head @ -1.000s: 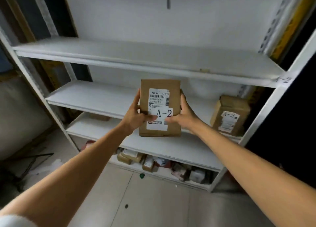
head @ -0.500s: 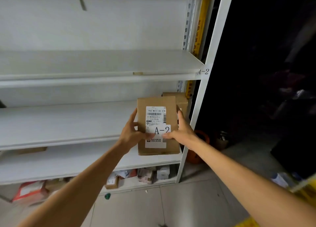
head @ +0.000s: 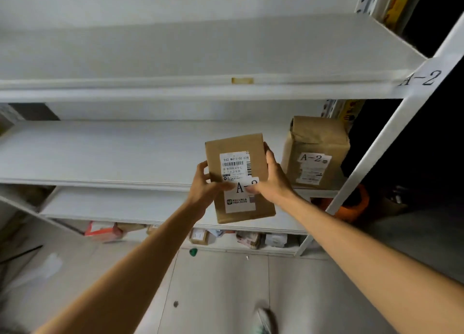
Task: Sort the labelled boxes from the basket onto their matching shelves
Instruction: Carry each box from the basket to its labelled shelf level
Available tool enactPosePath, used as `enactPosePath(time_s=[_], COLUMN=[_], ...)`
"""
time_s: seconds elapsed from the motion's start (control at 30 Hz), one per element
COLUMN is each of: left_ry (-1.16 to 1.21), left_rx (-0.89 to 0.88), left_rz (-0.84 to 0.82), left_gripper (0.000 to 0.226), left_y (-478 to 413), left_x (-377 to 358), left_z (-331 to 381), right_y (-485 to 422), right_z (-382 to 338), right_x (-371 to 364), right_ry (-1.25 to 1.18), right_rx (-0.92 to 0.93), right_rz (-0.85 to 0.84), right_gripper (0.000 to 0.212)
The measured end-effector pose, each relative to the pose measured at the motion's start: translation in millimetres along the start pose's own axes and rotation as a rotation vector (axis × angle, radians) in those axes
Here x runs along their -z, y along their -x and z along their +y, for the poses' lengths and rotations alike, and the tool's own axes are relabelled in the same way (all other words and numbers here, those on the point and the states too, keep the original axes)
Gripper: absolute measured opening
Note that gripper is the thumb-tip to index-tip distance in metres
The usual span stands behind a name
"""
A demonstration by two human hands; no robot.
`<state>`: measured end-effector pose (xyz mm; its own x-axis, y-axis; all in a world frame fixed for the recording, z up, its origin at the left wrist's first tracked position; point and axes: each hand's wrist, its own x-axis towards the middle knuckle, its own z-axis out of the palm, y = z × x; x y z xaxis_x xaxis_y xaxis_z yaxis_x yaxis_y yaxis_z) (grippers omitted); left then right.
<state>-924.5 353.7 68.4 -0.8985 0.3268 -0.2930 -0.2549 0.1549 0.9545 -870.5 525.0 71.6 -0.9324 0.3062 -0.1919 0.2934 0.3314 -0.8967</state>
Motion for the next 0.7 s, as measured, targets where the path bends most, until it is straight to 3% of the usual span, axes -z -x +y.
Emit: enactPosePath(time_s=[0.3,0.4,0.53,0.7], left_ry=[0.032,0.030,0.009,-0.037], left_rx=[0.072,0.047,0.048,0.063], left_rz=[0.023,-0.012,-0.073,-0.169], left_gripper=[0.087,0.079,0.071,0.083], left_y=[-49,-70,-94,-119], left_x=[9,7,9,2], left_z=[3,15,24,21], right_y=[-50,-68,-87,-98], right_z=[2,-4,-24,-12], right_x=[-8,-5,-9,1], right_ry=[-0.093,-0.175,-0.191,-0.238], right_rx=[-0.066,-0.126,-0.150,-0.167], right_rz=[-0.006,0.061,0.075,0.153], right_gripper=[0.103,0.103,0.119,0.103])
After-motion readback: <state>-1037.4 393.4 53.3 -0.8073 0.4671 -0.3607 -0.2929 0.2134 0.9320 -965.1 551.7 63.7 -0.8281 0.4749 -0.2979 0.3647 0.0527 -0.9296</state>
